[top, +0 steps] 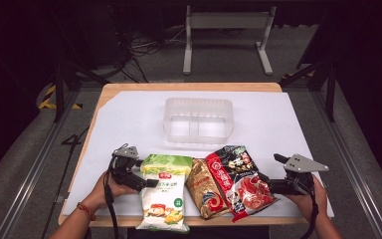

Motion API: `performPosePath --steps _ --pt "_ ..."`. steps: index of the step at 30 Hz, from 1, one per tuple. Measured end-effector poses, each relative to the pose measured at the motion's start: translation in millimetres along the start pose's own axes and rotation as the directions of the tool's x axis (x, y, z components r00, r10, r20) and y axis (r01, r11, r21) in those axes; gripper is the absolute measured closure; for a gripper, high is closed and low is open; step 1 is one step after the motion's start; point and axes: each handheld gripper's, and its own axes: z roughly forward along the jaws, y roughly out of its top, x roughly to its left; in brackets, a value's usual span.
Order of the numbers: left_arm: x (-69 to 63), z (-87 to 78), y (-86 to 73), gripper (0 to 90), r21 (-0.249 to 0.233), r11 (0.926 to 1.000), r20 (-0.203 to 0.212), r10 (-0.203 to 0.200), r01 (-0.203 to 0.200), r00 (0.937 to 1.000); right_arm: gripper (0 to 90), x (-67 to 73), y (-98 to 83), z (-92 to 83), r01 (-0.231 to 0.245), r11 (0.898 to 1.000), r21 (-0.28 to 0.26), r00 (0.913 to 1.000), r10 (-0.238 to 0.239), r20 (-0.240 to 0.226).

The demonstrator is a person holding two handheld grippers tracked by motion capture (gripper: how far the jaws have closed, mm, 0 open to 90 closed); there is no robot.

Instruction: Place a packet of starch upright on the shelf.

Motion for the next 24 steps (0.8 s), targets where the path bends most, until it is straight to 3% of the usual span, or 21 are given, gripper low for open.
performPosePath --steps 3,4,6,9,11,12,13,14,16,21,24 --pt "-5.0 7.9 5.6 9.7 0.002 0.9997 0.031 0.026 -0.026 0.9992 17.3 -0.7 -0.5 -0.3 -0.007 1.000 -0.001 1.0000 0.007 -0.005" --pt "-6.0 9.6 7.0 14.4 0.003 0.9995 0.037 0.032 -0.032 0.9988 17.3 -0.4 -0.6 -0.3 -0.006 1.000 0.000 1.0000 0.006 -0.005" --pt "-5.7 12.0 9.8 16.9 0.006 0.9999 0.025 0.015 -0.016 0.9996 17.3 0.2 -0.7 -0.2 -0.004 1.000 0.002 1.0000 0.004 -0.007" --pt "-1.2 7.9 7.4 38.5 -0.029 0.9996 0.061 0.003 -0.001 0.9981 17.2 1.5 -0.9 0.5 0.002 1.000 0.004 0.9999 -0.002 -0.013" --pt "-2.6 7.4 7.0 51.1 -0.032 0.9995 0.062 0.008 -0.006 0.9981 17.2 1.7 -1.0 0.8 0.004 1.000 0.004 0.9999 -0.004 -0.015" --pt "-5.6 6.9 7.7 51.1 -0.028 0.9994 0.058 0.021 -0.019 0.9981 17.1 2.0 -1.0 1.0 0.005 1.000 0.005 0.9999 -0.005 -0.015" --pt "-14.4 6.0 9.2 69.5 -0.035 0.9969 0.036 0.072 -0.071 0.9967 17.0 2.5 -0.5 1.2 0.014 1.000 0.002 0.9998 -0.014 -0.014" --pt "-18.3 5.3 10.3 73.6 -0.029 0.9955 0.020 0.091 -0.090 0.9957 17.0 2.8 -0.2 1.0 0.015 1.000 0.000 0.9998 -0.015 -0.014" --pt "-21.0 3.8 10.9 76.8 -0.027 0.9944 0.005 0.103 -0.103 0.9947 17.0 3.1 -0.1 0.9 0.016 1.000 -0.002 0.9998 -0.016 -0.015" --pt "-26.9 -5.5 7.1 85.5 -0.094 0.9908 -0.010 0.097 -0.098 0.9952 16.9 2.6 -1.5 -0.4 0.015 1.000 -0.006 0.9997 -0.015 -0.017" --pt "-37.9 -16.6 8.4 89.3 -0.150 0.9815 0.003 0.121 -0.119 0.9927 16.9 0.9 -1.9 -1.9 0.004 1.000 -0.017 0.9999 -0.005 -0.010"
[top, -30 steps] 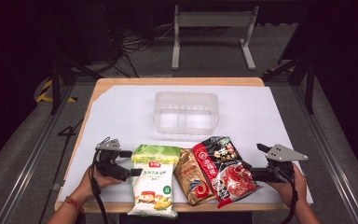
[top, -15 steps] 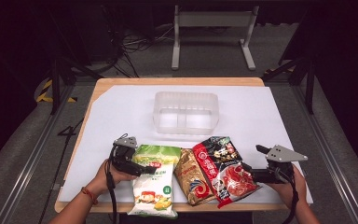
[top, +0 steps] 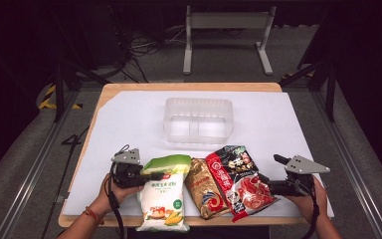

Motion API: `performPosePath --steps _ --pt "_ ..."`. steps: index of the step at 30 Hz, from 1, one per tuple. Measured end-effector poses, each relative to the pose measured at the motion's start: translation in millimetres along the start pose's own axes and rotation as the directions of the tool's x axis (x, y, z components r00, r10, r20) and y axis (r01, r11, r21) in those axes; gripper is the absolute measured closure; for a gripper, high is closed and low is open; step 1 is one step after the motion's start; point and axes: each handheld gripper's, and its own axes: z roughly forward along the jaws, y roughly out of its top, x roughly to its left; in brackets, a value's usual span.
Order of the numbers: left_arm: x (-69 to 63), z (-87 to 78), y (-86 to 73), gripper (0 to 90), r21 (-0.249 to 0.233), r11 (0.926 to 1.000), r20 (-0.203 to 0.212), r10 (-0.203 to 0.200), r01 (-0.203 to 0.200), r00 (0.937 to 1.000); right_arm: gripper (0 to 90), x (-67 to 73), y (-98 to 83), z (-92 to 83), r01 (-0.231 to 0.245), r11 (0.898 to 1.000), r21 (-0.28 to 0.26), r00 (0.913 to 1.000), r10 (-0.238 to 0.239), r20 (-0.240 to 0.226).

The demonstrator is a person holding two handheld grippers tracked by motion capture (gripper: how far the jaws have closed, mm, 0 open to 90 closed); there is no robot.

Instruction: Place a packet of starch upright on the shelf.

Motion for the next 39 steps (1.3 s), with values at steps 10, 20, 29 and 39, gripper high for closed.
performPosePath --steps 10,20,29,39 --pt "-32.1 -11.2 15.8 89.8 -0.069 0.9945 0.028 0.081 -0.079 0.9963 16.7 -2.4 -2.3 0.7 -0.018 1.000 0.002 0.9998 0.018 -0.001" --pt "-65.0 -21.6 33.6 89.9 -0.127 0.9737 -0.002 0.190 -0.189 0.9818 15.7 -7.4 -5.2 1.0 -0.066 0.998 0.003 0.9978 0.066 -0.007" --pt "-66.0 -36.0 48.8 89.9 -0.174 0.9587 -0.069 0.216 -0.225 0.9739 15.6 -5.4 -4.8 0.8 -0.058 0.998 0.006 0.9983 0.058 -0.003" --pt "-63.1 -53.8 58.9 90.0 -0.251 0.9394 -0.169 0.195 -0.233 0.9662 16.2 -6.8 -5.7 0.5 -0.077 0.997 0.002 0.9970 0.077 0.010"
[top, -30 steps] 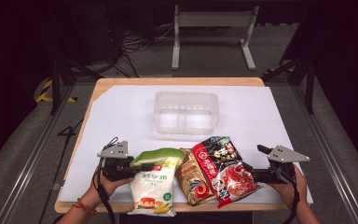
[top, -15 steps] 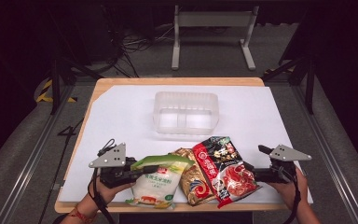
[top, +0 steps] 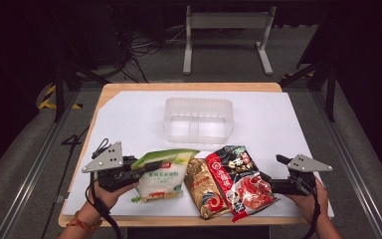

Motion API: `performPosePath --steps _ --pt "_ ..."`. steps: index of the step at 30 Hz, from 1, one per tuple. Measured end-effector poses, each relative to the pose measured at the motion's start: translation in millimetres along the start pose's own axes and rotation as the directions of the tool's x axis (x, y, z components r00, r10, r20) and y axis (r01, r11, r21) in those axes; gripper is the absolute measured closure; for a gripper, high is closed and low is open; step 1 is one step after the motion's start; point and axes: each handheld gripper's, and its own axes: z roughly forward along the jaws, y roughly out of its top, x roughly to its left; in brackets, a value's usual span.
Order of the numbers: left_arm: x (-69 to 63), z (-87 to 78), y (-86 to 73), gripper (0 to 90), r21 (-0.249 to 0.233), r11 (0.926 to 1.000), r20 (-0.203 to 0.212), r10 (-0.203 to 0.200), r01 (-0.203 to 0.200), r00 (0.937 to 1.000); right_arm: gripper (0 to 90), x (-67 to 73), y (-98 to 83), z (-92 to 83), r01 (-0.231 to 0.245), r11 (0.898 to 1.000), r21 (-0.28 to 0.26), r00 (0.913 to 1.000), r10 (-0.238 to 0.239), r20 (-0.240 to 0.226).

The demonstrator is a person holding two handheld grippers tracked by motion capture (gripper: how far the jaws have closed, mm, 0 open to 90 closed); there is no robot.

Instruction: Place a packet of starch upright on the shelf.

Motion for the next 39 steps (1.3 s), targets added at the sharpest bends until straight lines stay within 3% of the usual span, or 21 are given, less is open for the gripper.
performPosePath --steps 5,8,16,22,33,39 --pt "15.4 -0.1 4.8 89.9 -0.049 0.9983 -0.059 -0.035 0.032 0.9977 16.3 -0.2 -0.2 0.0 0.001 1.000 0.000 1.0000 -0.001 0.001" --pt "25.3 3.8 7.5 90.0 -0.072 0.9962 -0.072 -0.055 0.050 0.9959 16.3 -0.6 -0.5 -0.3 -0.003 1.000 0.000 1.0000 0.003 0.002" --pt "36.1 22.3 18.9 89.9 -0.051 0.9982 -0.099 -0.036 0.031 0.9944 16.7 -5.2 -1.5 -4.2 -0.030 0.999 -0.025 0.9986 0.031 0.042" --pt "47.5 32.6 23.6 89.9 -0.060 0.9969 -0.136 -0.058 0.050 0.9890 16.8 -3.3 -1.4 -3.1 -0.018 1.000 -0.017 0.9988 0.019 0.044" --pt "64.8 57.8 45.8 89.9 -0.078 0.9937 -0.142 -0.091 0.080 0.9858 17.6 -4.0 -1.9 -3.8 -0.021 1.000 -0.022 0.9975 0.022 0.068" --pt "79.7 72.1 56.1 89.9 -0.090 0.9904 -0.166 -0.119 0.106 0.9788 17.6 -3.9 -2.0 -4.3 -0.018 1.000 -0.024 0.9975 0.019 0.068"
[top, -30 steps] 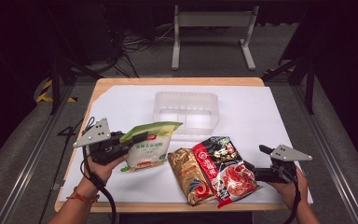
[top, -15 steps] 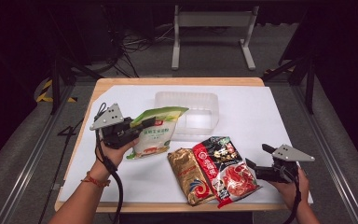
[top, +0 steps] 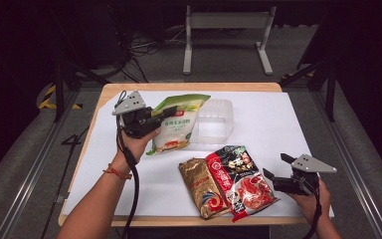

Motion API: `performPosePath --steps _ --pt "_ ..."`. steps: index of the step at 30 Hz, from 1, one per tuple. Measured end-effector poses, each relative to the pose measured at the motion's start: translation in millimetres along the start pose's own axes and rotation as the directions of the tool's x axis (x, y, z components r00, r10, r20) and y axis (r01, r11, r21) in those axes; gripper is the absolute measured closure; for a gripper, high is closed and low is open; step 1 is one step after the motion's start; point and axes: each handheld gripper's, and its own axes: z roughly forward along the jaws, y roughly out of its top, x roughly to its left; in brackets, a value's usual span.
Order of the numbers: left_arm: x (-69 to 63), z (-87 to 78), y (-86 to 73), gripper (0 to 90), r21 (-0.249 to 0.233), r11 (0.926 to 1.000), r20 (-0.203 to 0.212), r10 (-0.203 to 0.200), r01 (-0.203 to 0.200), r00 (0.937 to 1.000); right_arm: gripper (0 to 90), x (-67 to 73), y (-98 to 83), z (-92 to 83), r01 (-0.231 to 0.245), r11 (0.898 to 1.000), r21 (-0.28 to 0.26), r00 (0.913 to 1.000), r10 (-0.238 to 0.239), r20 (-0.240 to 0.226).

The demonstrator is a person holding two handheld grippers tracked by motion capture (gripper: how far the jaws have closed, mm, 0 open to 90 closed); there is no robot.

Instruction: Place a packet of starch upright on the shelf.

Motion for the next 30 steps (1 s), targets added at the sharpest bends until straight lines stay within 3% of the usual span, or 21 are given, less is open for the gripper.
performPosePath --steps 17,24,28,30 --pt "25.4 46.7 21.1 89.9 0.021 0.9996 -0.074 -0.016 0.018 0.9971 17.1 -0.7 -1.8 -0.4 0.007 1.000 0.009 1.0000 -0.007 -0.002" --pt "23.8 41.0 26.5 89.9 -0.020 0.9995 -0.052 -0.026 0.025 0.9983 17.1 -1.8 -3.1 -0.7 0.003 1.000 0.012 1.0000 -0.003 -0.002" --pt "24.5 34.9 31.8 89.9 -0.047 0.9987 -0.070 -0.025 0.022 0.9973 17.1 -1.9 -3.6 0.4 0.005 1.000 0.018 1.0000 -0.005 0.000" --pt "25.1 35.4 33.7 89.9 -0.043 0.9990 -0.099 -0.018 0.014 0.9949 17.2 -0.7 -3.4 0.9 0.011 1.000 0.023 0.9999 -0.012 0.002"
